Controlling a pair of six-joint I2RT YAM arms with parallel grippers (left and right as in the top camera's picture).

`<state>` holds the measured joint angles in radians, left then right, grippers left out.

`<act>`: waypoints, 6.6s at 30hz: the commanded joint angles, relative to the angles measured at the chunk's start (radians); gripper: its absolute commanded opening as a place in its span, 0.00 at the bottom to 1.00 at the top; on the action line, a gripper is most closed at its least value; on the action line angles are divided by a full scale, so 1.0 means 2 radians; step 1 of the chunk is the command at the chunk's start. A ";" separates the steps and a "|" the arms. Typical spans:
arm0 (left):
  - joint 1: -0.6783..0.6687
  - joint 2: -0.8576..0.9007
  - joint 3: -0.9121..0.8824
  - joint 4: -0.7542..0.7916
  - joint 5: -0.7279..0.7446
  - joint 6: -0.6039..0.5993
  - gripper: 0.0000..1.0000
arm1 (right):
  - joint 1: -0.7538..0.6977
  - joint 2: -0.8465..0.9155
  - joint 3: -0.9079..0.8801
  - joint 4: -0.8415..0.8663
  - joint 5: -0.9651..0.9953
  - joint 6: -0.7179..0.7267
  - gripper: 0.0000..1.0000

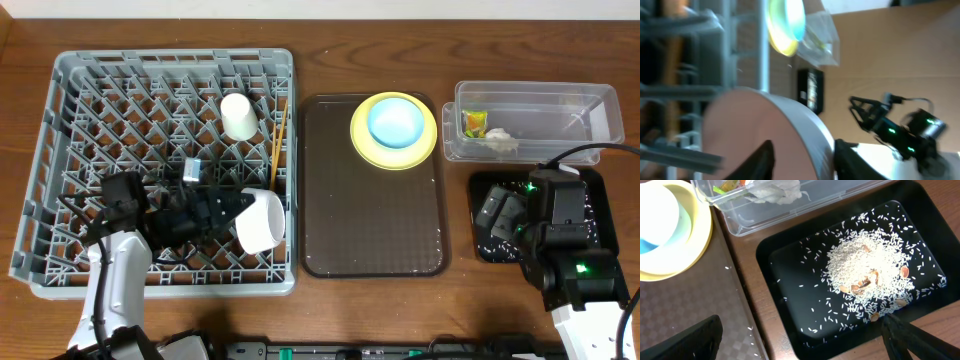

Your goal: Sort waste into correct bins and load items into the dishwasher rack

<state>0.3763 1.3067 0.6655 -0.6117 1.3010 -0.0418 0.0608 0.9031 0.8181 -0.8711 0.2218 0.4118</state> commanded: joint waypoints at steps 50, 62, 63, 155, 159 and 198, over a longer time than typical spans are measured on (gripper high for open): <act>-0.078 -0.226 0.089 -0.262 -0.464 -0.070 0.06 | -0.003 0.000 0.002 0.000 0.007 -0.005 0.99; -0.175 -0.226 0.055 -0.258 -0.478 -0.126 0.06 | -0.003 0.000 0.002 0.000 0.007 -0.005 0.99; -0.183 -0.226 0.051 -0.253 -0.483 -0.130 0.06 | -0.003 0.000 0.002 0.000 0.007 -0.005 0.99; -0.469 -0.167 0.088 -0.069 -0.723 -0.228 0.24 | -0.003 0.000 0.002 0.000 0.007 -0.005 0.99; -0.469 -0.191 0.089 -0.035 -0.669 -0.228 0.25 | -0.003 0.000 0.002 0.000 0.007 -0.005 0.99; -0.469 0.023 0.087 0.014 -0.661 -0.191 0.19 | -0.003 0.000 0.002 0.000 0.007 -0.005 0.99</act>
<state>-0.5613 1.3502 0.8402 -0.5522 -0.0292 -0.4332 0.0601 0.9031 0.8181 -0.8711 0.2218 0.4114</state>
